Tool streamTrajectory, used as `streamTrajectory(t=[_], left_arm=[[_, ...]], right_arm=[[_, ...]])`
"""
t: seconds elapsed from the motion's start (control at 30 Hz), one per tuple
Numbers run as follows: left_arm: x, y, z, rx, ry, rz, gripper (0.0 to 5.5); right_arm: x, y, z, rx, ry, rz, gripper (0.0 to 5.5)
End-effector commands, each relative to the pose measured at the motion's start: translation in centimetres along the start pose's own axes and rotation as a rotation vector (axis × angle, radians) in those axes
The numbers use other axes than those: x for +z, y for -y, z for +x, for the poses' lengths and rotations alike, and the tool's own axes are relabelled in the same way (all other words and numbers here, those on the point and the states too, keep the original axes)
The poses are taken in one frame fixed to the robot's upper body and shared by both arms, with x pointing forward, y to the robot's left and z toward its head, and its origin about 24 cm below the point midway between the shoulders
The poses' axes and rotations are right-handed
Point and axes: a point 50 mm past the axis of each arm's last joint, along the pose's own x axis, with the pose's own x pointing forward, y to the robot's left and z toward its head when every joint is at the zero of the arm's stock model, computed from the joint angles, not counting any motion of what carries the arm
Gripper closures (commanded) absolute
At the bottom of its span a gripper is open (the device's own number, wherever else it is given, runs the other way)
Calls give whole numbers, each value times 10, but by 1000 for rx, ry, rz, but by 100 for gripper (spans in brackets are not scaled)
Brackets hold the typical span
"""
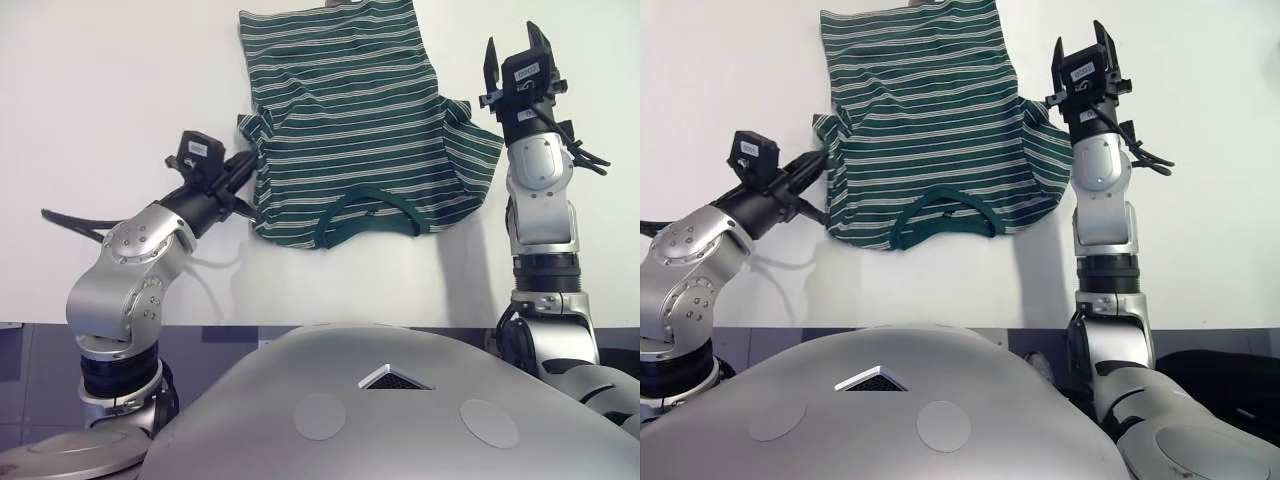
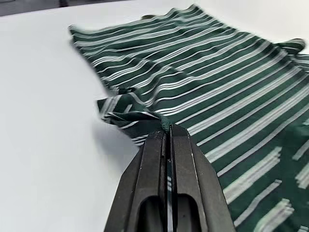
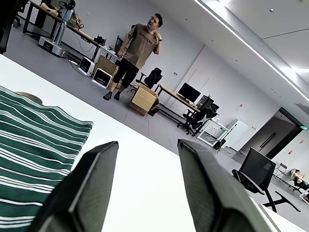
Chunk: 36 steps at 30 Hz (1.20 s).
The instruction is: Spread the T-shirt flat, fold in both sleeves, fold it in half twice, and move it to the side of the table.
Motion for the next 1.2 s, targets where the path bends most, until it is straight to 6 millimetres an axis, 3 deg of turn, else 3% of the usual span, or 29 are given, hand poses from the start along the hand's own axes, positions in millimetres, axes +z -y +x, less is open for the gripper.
streamTrajectory(t=[0.03, 0.2, 0.33, 0.53, 0.6, 0.67, 0.73, 0.77, 0.87, 1.0, 1.2], left_arm=[[2, 8, 3, -78, -34, 36, 548], [-6, 26, 37, -157, -76, 21, 548], [-5, 31, 50, -160, -85, 19, 548], [9, 27, 49, -216, -81, 76, 426], [28, 24, 54, -204, -9, 56, 391], [76, 17, 58, -128, 275, -25, 377], [120, 4, 48, 36, 596, -102, 371], [128, -2, 42, 113, 692, -125, 371], [119, -7, 33, 306, 800, -165, 371], [101, 7, 37, 278, 786, -145, 371], [98, 6, 38, 248, 770, -92, 371]], right_arm=[[1, -3, 2, 1, 3, 7, 323], [6, -11, 4, 23, 17, 23, 323], [5, -10, 3, 18, 11, 24, 323], [4, 6, 6, -42, 18, 15, 323], [10, 16, 11, -71, 43, 22, 323], [7, 24, 11, -92, 14, 91, 323], [-11, 12, -4, -71, -119, 280, 284], [-16, 3, -11, -46, -170, 355, 270], [-19, -21, -33, 38, -253, 439, 217], [-34, -5, -58, 29, -340, 387, 211], [-53, -15, -84, -50, -464, 502, 189]])
